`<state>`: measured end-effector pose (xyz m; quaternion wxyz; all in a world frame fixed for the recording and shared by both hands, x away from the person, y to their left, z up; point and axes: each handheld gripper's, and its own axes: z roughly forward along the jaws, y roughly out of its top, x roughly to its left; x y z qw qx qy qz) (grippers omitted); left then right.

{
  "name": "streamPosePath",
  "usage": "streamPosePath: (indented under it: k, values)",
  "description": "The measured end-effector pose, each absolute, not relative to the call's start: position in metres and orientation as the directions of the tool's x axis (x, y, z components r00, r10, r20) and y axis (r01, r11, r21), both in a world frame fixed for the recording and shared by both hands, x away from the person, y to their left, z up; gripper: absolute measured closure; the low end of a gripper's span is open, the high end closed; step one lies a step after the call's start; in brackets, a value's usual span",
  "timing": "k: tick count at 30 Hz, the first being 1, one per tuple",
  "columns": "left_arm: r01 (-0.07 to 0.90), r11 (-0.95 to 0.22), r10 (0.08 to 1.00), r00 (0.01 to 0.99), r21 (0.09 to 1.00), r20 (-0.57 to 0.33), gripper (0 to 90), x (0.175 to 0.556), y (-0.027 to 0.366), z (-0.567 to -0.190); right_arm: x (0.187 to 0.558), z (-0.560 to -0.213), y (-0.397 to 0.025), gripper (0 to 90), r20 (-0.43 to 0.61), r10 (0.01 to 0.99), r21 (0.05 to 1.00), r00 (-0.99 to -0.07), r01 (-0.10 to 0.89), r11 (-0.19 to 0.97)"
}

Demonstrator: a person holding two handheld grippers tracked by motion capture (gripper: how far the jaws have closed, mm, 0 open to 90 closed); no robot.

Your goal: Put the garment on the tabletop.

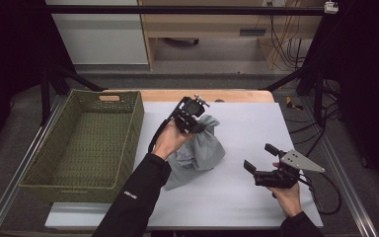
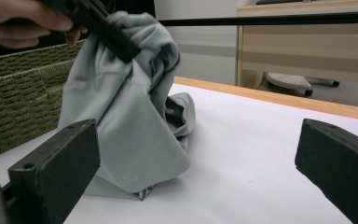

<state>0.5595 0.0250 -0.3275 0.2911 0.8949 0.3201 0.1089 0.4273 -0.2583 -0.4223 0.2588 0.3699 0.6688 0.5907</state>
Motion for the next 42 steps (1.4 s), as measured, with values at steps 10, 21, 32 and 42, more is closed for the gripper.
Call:
streamPosePath:
  k: [10,21,32,42]
  values:
    - [0.472,-0.583,0.652,0.758,0.661,0.034,35.3,0.551,0.028,-0.316,0.427,-0.423,-0.26,0.4,0.098,0.8,0.982,-0.592,0.187,0.018]
    - [0.389,-0.434,0.672,0.74,0.813,0.005,16.3,0.523,0.057,-0.293,0.427,-0.422,-0.266,0.4,0.092,0.81,0.983,-0.579,0.183,0.019]
    - [0.26,-0.238,0.655,0.755,0.936,-0.043,12.4,0.485,0.09,-0.315,0.428,-0.423,-0.269,0.4,0.086,0.81,0.982,-0.58,0.186,0.029]
    - [0.212,-0.138,0.666,0.743,0.967,-0.068,9.8,0.46,0.115,-0.354,0.428,-0.425,-0.269,0.4,0.084,0.811,0.983,-0.579,0.183,0.029]
